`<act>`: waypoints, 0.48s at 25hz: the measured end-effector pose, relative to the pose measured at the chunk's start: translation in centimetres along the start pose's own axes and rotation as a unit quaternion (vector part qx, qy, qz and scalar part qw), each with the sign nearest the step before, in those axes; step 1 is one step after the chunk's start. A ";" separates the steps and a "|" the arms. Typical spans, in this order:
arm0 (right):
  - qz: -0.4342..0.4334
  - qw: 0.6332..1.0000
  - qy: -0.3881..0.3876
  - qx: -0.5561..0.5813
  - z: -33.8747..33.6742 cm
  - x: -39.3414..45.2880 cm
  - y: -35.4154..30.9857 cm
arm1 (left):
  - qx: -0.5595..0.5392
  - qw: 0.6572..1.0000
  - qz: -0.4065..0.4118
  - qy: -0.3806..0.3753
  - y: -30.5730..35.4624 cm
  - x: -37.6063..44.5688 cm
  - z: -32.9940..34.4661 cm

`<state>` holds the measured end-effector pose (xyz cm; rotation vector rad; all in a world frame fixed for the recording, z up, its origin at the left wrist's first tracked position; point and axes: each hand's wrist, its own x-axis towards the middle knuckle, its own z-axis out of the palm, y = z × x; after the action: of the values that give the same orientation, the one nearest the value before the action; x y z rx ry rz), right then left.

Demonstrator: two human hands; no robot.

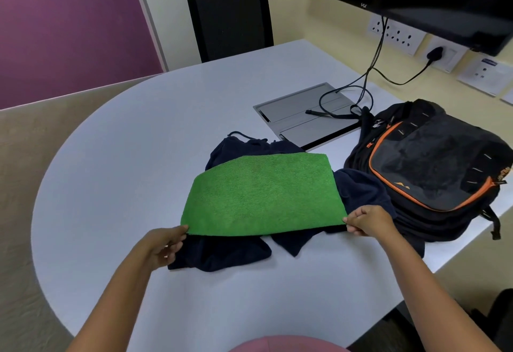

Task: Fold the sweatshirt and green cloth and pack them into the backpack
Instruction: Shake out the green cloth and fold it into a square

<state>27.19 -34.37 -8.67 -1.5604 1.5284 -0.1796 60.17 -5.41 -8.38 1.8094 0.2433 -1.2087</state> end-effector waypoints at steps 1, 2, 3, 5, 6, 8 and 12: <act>0.021 0.999 -0.032 -0.010 -0.8 -0.1 -1.0 | -0.011 1.000 -0.007 -0.026 0.9 -0.4 -0.6; 0.039 0.997 -0.060 -0.004 -1.6 -0.2 -2.0 | -0.018 0.999 -0.013 -0.049 1.7 -0.7 -1.0; 0.050 0.995 -0.084 0.008 -2.3 -0.2 -3.1 | -0.027 0.997 -0.013 -0.067 2.5 -1.0 -1.2; 0.045 0.992 -0.113 0.040 -3.3 0.0 -5.5 | -0.067 0.994 0.011 -0.080 4.6 -1.4 -1.2; 0.027 0.990 -0.116 0.078 -3.6 0.2 -6.7 | -0.090 0.992 0.037 -0.076 5.8 -1.6 -1.2; -0.040 0.973 -0.099 0.203 -4.1 0.8 -9.2 | -0.126 0.985 0.103 -0.057 8.5 -2.4 -1.3; -0.137 0.952 -0.042 0.270 -4.5 0.8 -10.6 | -0.127 0.977 0.169 -0.030 10.4 -2.9 -2.0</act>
<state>32.06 -39.19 0.66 -1.3033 1.0690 -0.6264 66.22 -8.83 0.14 1.5154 0.0476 -0.9427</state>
